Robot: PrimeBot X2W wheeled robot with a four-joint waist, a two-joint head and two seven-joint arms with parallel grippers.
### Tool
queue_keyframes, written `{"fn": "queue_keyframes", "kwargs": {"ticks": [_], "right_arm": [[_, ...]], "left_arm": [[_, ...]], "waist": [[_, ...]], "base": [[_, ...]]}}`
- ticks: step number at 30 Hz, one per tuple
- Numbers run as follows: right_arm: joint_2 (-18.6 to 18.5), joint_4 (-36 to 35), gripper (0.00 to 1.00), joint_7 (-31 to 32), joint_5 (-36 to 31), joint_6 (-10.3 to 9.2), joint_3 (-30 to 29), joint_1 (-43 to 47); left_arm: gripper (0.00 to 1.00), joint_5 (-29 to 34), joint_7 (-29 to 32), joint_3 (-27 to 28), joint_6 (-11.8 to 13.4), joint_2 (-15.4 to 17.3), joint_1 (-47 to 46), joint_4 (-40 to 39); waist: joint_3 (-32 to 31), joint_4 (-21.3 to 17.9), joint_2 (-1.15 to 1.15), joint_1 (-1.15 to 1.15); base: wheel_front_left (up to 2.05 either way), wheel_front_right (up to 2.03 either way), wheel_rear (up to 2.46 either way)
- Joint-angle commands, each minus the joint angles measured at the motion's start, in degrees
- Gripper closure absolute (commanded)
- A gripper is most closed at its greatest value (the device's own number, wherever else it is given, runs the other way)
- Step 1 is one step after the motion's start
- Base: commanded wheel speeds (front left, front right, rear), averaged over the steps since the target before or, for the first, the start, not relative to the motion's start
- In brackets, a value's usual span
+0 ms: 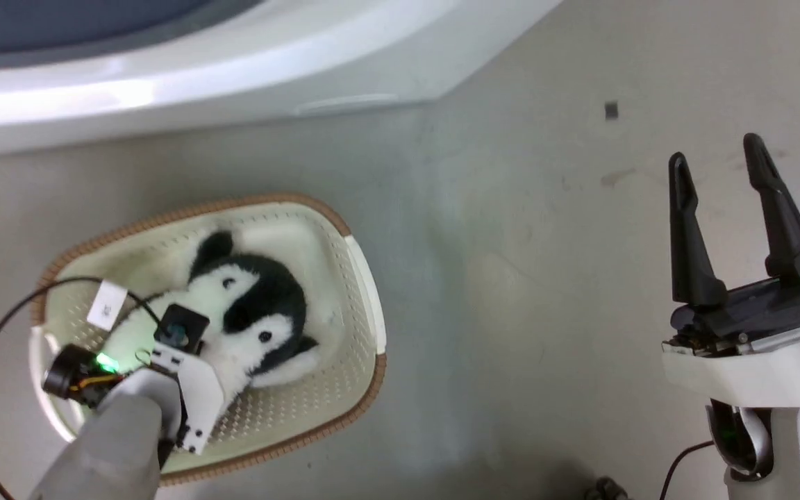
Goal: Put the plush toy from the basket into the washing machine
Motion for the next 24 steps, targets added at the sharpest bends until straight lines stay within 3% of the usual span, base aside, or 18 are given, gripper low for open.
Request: {"fn": "queue_keyframes", "kwargs": {"ticks": [1, 11, 24], "right_arm": [[0.1, 0.5, 0.0, -0.3, -0.3, -0.05, -0.1, 0.1], [0.1, 3.1, 0.0, -0.3, -1.9, -0.05, -0.8, 4.0], [0.1, 5.3, 0.0, -0.3, -2.9, -0.05, -0.8, 9.0]], "left_arm": [[1.0, -0.7, -1.1, 0.4, -0.2, -0.4, 0.9, 0.1], [1.0, -3.5, -4.7, 1.9, 0.0, -3.9, 6.4, -2.1], [1.0, -4.1, -4.8, 7.9, 3.0, -4.6, 20.4, -24.7]], "waist": [[-3.9, 0.9, 0.0, 0.0], [-16.0, 3.9, 0.0, 0.0], [-28.0, 8.7, 0.0, 0.0]], "base": [[0.0, 0.0, 0.0], [0.0, 0.0, 0.0], [0.0, 0.0, 0.0]]}}
